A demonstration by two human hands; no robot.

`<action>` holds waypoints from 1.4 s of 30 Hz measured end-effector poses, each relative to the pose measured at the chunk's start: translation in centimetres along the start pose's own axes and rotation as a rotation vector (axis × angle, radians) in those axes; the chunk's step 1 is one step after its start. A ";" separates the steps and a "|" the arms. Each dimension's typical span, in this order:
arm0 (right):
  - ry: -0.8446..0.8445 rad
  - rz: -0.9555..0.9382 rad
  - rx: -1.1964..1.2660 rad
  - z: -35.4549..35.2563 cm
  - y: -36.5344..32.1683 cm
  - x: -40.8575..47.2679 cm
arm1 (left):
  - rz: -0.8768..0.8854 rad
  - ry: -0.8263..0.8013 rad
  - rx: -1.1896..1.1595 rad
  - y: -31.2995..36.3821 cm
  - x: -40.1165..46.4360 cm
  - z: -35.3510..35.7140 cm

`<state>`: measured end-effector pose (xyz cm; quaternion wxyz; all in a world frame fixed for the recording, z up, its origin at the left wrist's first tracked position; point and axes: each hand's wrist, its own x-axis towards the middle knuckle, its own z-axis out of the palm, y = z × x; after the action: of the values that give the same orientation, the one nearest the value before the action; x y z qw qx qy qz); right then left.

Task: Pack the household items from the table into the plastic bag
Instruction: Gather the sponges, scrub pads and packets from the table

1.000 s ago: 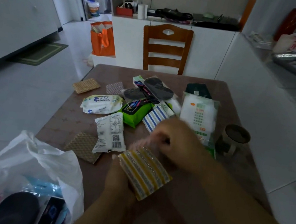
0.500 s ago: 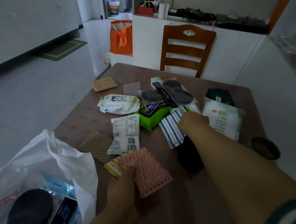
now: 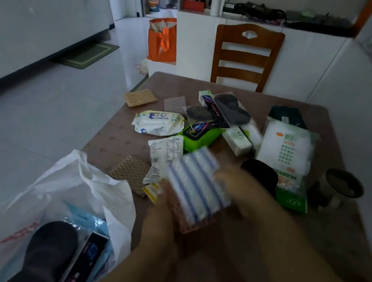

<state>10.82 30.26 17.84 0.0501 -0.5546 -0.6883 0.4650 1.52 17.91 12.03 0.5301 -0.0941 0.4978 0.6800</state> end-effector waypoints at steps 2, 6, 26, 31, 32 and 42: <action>-0.119 0.060 0.114 2.3 1.6 -2.0 | -0.075 -0.098 -0.047 0.2 -0.6 -0.1; -0.219 0.030 0.084 3.2 1.7 -0.9 | -0.041 0.018 0.181 0.1 -1.3 -1.2; -0.012 -0.026 0.377 5.7 -3.9 9.6 | 0.043 0.032 0.029 1.6 -1.9 -3.0; 0.017 -0.182 0.742 -0.3 -3.3 3.7 | 0.080 -0.049 0.124 0.8 -3.2 -2.3; 0.020 -0.222 0.813 -1.2 -2.7 2.5 | 0.070 -0.066 0.142 0.6 -3.5 -2.1; 0.219 -0.348 0.926 -4.2 1.2 -3.4 | -0.053 -0.165 0.301 -0.3 -5.7 -3.1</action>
<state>15.41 29.92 20.94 0.4396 -0.3969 -0.4827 0.6452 2.93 11.91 14.04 0.5950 0.0291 0.5461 0.5890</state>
